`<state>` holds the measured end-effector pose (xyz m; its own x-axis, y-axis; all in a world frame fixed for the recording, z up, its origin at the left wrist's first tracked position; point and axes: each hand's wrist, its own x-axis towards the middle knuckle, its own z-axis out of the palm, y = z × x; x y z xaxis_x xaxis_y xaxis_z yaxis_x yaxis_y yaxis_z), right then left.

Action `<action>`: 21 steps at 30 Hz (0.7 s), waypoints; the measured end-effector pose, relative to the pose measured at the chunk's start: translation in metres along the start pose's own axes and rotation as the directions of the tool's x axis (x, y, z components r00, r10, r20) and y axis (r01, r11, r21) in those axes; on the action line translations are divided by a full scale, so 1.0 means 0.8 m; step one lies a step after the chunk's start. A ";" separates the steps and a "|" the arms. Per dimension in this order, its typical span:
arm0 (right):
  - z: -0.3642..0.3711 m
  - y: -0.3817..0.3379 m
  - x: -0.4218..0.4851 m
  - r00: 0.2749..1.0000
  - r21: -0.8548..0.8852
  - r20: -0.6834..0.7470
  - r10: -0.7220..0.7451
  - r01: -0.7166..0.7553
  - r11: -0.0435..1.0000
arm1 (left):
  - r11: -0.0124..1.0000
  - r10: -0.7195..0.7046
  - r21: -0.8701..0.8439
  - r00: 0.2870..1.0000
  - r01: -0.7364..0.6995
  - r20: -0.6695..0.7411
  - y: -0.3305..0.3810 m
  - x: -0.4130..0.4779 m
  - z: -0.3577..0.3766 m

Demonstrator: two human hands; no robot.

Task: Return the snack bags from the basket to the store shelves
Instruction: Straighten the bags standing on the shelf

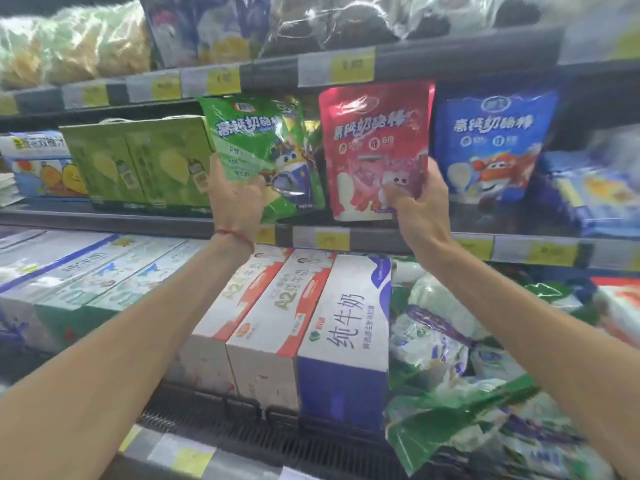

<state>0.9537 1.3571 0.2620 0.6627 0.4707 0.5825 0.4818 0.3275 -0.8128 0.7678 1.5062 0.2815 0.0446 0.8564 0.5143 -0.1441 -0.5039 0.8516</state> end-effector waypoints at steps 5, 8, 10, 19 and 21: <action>-0.023 0.010 0.010 0.990 -0.109 0.144 -0.002 0.018 0.994 | 0.997 -0.048 0.070 0.994 0.041 0.100 -0.020 0.012 0.008; -0.036 0.017 0.011 0.991 -0.148 0.131 -0.018 0.037 0.988 | 0.975 -0.038 0.221 0.985 0.001 0.165 -0.023 0.010 0.002; -0.038 0.017 0.010 0.991 -0.153 0.134 -0.023 0.043 0.987 | 0.959 -0.038 0.282 0.982 -0.017 0.187 -0.022 0.005 -0.001; -0.030 0.008 0.005 0.991 -0.097 0.132 -0.029 0.042 0.994 | 0.874 0.016 0.471 0.978 -0.115 0.210 -0.033 0.019 -0.006; -0.029 0.008 0.006 0.991 -0.084 0.132 -0.018 0.029 0.996 | 0.874 0.026 0.473 0.981 -0.114 0.190 -0.036 0.024 -0.006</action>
<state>0.9735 1.3421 0.2598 0.5725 0.5687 0.5906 0.5471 0.2714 -0.7918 0.7681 1.5375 0.2664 0.2282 0.8063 0.5457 0.3364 -0.5913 0.7330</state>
